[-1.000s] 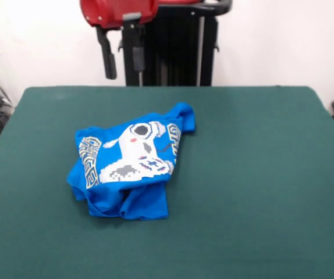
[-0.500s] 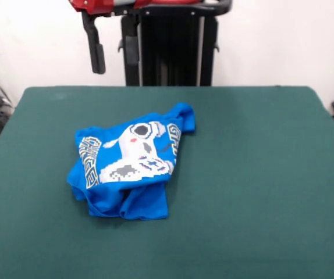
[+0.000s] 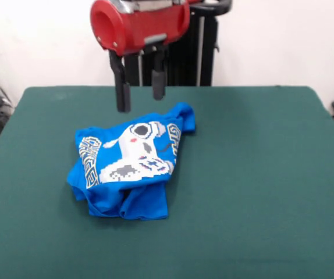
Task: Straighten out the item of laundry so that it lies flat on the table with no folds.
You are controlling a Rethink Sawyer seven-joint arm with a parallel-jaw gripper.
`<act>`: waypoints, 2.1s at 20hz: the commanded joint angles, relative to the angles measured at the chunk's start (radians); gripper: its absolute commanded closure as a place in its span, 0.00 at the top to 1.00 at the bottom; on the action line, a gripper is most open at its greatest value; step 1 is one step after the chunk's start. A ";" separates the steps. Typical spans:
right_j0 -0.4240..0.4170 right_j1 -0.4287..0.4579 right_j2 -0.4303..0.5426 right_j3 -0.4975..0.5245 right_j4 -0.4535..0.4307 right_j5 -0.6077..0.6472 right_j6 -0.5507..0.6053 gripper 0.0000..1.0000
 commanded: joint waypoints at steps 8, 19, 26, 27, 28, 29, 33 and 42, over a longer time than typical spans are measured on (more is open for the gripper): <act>-0.014 0.084 0.031 -0.130 0.147 0.049 0.229 1.00; -0.001 0.167 0.030 -0.038 0.203 0.151 0.076 1.00; 0.001 0.203 0.014 -0.006 0.201 0.166 0.035 1.00; 0.004 0.218 0.007 -0.003 0.190 0.157 0.035 1.00; 0.003 0.223 0.000 -0.003 0.188 0.149 0.035 1.00; 0.003 0.231 -0.007 -0.001 0.183 0.140 0.033 1.00; 0.010 0.258 -0.026 0.014 0.175 0.112 0.030 1.00; 0.015 0.275 -0.044 0.016 0.181 0.065 0.042 1.00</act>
